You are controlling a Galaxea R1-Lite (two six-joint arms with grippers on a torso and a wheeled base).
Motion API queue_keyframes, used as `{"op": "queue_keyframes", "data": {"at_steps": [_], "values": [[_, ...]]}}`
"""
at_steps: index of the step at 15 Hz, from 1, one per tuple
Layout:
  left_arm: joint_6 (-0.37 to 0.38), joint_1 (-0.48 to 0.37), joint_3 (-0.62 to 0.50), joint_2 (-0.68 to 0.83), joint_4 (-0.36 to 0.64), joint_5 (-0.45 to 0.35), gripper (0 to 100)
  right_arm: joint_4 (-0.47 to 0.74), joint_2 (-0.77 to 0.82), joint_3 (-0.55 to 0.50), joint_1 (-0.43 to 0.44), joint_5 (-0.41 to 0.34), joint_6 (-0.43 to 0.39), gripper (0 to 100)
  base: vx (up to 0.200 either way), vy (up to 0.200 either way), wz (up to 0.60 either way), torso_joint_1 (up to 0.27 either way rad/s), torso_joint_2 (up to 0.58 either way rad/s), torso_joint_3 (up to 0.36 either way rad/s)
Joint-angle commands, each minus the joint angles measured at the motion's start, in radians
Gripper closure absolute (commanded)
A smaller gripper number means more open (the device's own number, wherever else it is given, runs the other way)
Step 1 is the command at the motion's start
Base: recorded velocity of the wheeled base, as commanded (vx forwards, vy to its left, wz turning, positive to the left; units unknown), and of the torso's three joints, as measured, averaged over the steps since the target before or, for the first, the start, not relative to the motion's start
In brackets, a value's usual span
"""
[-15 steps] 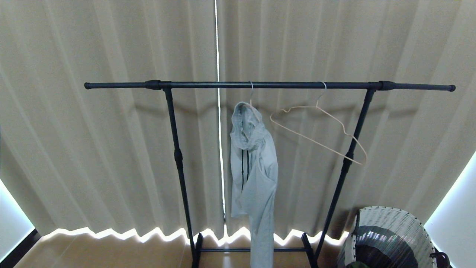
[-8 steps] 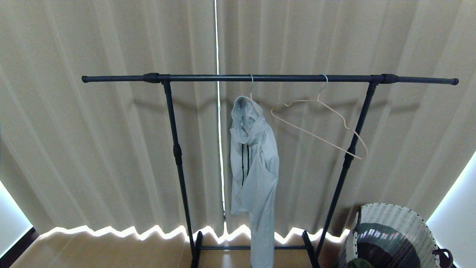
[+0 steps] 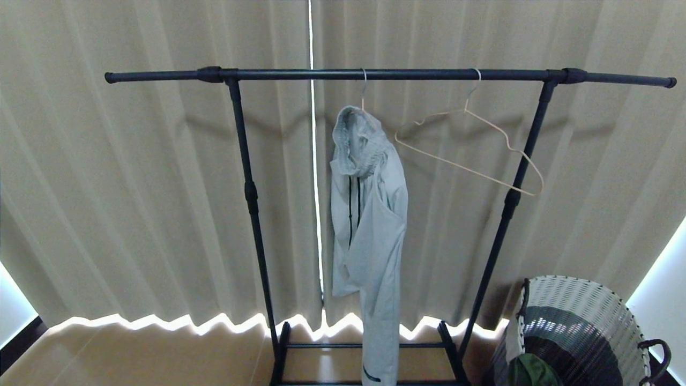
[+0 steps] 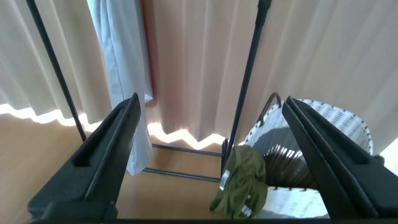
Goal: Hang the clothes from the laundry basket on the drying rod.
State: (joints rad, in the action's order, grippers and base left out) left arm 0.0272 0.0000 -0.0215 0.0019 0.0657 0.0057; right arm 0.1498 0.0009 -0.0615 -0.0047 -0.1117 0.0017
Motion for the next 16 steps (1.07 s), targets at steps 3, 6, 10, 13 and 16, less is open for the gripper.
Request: {"op": "queue_keyframes", "data": {"at_steps": [3, 6, 10, 13, 16], "values": [[0.000, 0.000, 0.000, 0.000, 0.000, 0.000, 0, 0.001, -0.001, 0.000, 0.000, 0.000, 0.000, 0, 0.000, 0.000, 0.00, -0.188, 0.47, 0.287], [0.000, 0.000, 0.000, 0.000, 0.000, 0.000, 0, 0.001, -0.001, 0.000, 0.000, 0.000, 0.000, 0, 0.000, 0.000, 0.00, -0.173, 0.47, 0.297], [0.000, 0.000, 0.000, 0.000, 0.000, 0.000, 0, 0.001, -0.001, 0.000, 0.000, 0.000, 0.000, 0, 0.000, 0.000, 0.00, -0.146, 0.46, 0.304], [0.000, 0.000, 0.000, 0.000, 0.000, 0.000, 0, 0.001, -0.001, 0.000, 0.000, 0.000, 0.000, 0, 0.000, 0.000, 0.00, -0.076, 0.31, 0.230], [0.000, 0.000, 0.000, 0.000, 0.000, 0.000, 0, 0.001, -0.001, 0.000, 0.000, 0.000, 0.000, 0, 0.000, 0.000, 0.00, -0.011, 0.05, 0.026]]}}
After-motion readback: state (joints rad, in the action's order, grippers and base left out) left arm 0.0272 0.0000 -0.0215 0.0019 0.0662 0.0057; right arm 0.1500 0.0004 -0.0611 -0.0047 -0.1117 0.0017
